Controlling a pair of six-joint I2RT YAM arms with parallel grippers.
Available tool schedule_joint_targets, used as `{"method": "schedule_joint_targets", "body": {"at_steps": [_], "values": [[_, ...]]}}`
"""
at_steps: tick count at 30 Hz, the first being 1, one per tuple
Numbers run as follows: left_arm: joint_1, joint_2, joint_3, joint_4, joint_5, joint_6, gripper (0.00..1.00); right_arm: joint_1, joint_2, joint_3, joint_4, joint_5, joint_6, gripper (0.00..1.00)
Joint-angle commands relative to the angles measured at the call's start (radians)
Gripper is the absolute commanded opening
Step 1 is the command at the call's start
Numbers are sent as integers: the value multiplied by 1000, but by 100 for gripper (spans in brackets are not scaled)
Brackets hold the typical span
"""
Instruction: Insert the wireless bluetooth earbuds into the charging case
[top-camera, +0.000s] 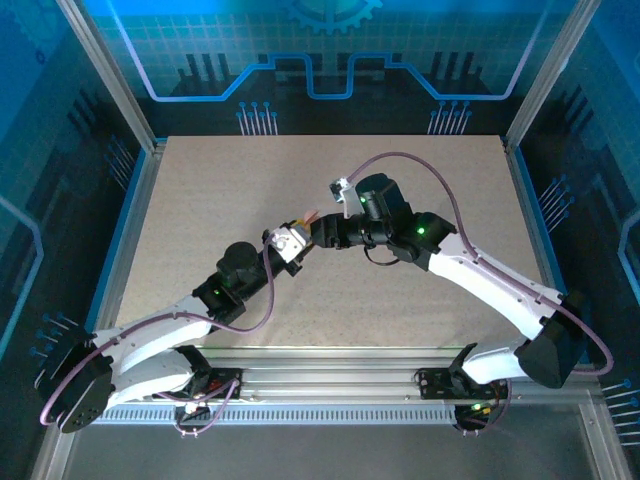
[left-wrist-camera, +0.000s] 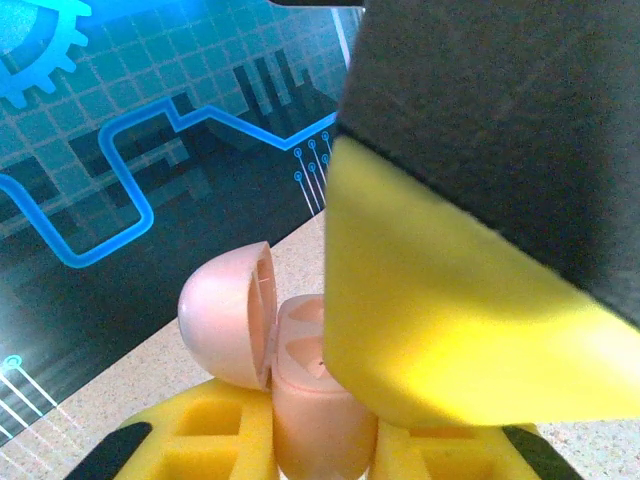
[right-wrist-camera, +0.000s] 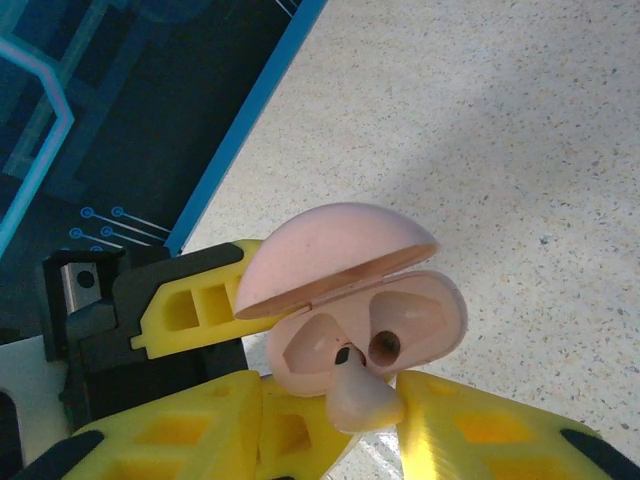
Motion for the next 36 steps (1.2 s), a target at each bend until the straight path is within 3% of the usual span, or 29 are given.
{"method": "schedule_joint_targets", "body": {"at_steps": [1, 17, 25, 29, 36], "values": [[-17, -10, 20, 19, 40, -25, 16, -9, -33, -4, 37, -30, -19, 41], [-15, 1, 22, 31, 51, -69, 17, -26, -111, -17, 27, -7, -54, 46], [-13, -15, -6, 96, 94, -99, 17, -64, -189, -34, 14, -9, -157, 46], [-10, -17, -10, 105, 159, -116, 18, -108, -228, -59, 36, -108, -258, 45], [13, -15, 3, 120, 267, -185, 18, -167, -311, -178, 148, -271, -614, 45]]}}
